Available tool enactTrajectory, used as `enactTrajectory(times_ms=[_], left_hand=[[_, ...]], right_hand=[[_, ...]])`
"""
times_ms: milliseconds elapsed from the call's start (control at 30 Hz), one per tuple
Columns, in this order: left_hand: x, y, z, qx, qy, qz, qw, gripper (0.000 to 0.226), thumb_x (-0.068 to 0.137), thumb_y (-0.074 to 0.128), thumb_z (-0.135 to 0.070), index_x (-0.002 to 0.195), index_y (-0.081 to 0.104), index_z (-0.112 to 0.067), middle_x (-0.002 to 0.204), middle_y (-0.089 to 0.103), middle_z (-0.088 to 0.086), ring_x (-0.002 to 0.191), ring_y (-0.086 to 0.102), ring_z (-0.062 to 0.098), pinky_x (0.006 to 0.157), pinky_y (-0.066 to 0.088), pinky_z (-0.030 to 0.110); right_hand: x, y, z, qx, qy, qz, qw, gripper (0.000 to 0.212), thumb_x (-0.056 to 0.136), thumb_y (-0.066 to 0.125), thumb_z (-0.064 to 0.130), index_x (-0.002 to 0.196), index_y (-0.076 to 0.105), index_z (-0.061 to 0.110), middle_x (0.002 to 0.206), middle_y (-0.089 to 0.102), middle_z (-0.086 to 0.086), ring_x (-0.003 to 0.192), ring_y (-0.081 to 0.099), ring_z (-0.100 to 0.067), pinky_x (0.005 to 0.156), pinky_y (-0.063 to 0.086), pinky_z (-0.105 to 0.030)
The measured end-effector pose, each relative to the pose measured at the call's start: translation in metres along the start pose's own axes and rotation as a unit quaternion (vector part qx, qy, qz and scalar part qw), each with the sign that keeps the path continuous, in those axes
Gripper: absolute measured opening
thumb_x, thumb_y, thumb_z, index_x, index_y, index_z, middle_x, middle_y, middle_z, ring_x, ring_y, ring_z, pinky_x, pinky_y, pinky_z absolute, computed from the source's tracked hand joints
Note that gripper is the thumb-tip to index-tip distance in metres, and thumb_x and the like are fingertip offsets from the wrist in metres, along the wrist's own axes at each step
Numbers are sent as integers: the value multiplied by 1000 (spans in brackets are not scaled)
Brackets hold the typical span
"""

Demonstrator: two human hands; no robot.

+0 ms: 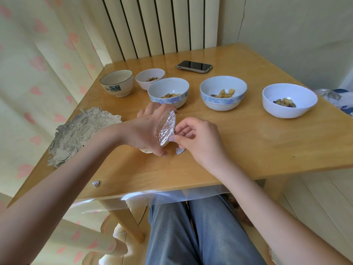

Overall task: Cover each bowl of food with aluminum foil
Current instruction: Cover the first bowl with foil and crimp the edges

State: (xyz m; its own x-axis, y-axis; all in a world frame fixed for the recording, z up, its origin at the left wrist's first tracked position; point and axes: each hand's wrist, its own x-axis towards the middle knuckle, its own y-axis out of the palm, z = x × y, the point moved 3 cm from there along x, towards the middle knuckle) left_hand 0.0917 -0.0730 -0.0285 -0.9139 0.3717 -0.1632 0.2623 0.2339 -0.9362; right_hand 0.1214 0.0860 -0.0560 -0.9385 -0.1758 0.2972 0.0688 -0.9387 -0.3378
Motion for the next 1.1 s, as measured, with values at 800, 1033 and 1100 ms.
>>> enactTrajectory(times_ms=[800, 1033, 1100], left_hand=[[9, -2, 0, 1, 17, 39, 999, 114, 54, 90, -32, 139, 17, -51, 139, 20, -15, 136, 21, 23, 111, 31, 46], [10, -4, -4, 16, 27, 49, 998, 110, 53, 87, -34, 135, 17, -56, 136, 22, -13, 132, 24, 22, 108, 35, 45], [11, -3, -6, 27, 34, 56, 997, 109, 50, 84, -38, 134, 18, -57, 132, 23, -15, 129, 25, 20, 108, 35, 45]], right_hand=[[22, -20, -11, -237, -179, 57, 953, 35, 71, 73, 48, 83, 45, 30, 68, 53, 12, 61, 47, -5, 60, 46, -32], [20, -16, -14, -245, -165, 47, 954, 37, 71, 73, 46, 78, 41, 28, 63, 51, 11, 57, 45, -5, 58, 42, -29], [20, -20, -17, -217, -160, 71, 960, 38, 69, 75, 47, 77, 42, 30, 65, 52, 12, 59, 48, -5, 60, 45, -31]])
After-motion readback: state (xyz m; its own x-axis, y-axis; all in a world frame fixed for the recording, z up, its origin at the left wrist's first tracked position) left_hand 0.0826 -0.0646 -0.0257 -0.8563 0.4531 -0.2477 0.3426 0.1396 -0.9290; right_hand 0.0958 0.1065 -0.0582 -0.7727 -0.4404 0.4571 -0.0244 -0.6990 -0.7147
